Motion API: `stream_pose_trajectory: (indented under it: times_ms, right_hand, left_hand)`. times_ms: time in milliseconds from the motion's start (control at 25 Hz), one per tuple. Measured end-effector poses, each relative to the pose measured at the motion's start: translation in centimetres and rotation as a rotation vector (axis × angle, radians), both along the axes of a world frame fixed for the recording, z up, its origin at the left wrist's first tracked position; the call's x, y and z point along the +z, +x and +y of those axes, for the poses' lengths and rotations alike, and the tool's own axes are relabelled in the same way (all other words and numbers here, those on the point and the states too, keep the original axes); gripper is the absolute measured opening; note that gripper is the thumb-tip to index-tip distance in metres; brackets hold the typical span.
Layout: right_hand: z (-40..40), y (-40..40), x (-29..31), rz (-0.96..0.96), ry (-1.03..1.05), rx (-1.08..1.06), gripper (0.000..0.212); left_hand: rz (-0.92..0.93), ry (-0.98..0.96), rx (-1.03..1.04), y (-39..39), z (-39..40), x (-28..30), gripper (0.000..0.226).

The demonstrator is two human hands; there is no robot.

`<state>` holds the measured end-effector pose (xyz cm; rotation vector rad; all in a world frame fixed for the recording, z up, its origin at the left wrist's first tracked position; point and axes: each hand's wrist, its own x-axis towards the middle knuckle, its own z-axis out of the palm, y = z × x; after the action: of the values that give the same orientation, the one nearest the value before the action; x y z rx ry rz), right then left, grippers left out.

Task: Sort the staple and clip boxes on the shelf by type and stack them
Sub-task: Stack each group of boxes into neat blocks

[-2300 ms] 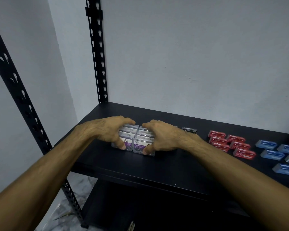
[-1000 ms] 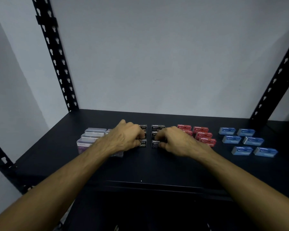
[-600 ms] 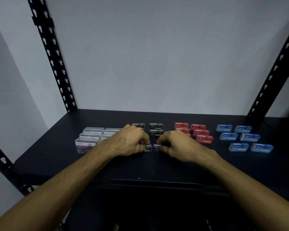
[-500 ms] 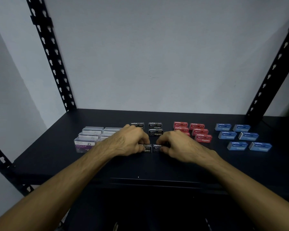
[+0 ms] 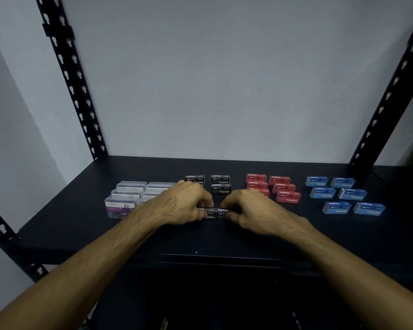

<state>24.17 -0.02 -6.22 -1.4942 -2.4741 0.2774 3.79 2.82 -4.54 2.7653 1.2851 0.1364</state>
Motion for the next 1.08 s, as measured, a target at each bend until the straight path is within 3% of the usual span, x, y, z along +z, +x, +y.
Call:
stream_pose_trajectory:
  times_ms: [120,240,520,680,1080]
  right_hand:
    - [0.0,0.2,0.6,0.012,0.015,-0.015,0.029]
    - [0.8,0.6,1.4,0.029,0.068,-0.051,0.028]
    - [4.8,-0.6,1.5,-0.082,0.130,-0.103,0.031]
    - [6.1,-1.2,0.8,-0.134,0.128,-0.093,0.022]
    - [7.2,-1.4,-0.1,-0.079,0.040,-0.059,0.010]
  left_hand:
    - [-0.088,-0.032,0.021,-0.7,0.5,0.6,0.036]
    - [-0.175,0.042,0.063,-1.5,2.4,1.8,0.030]
    - [0.047,-0.006,0.153,-1.3,6.5,1.5,0.031]
    - [0.142,0.061,0.135,-0.7,6.7,0.7,0.017]
    - [0.083,0.007,0.120,0.2,6.9,0.3,0.011]
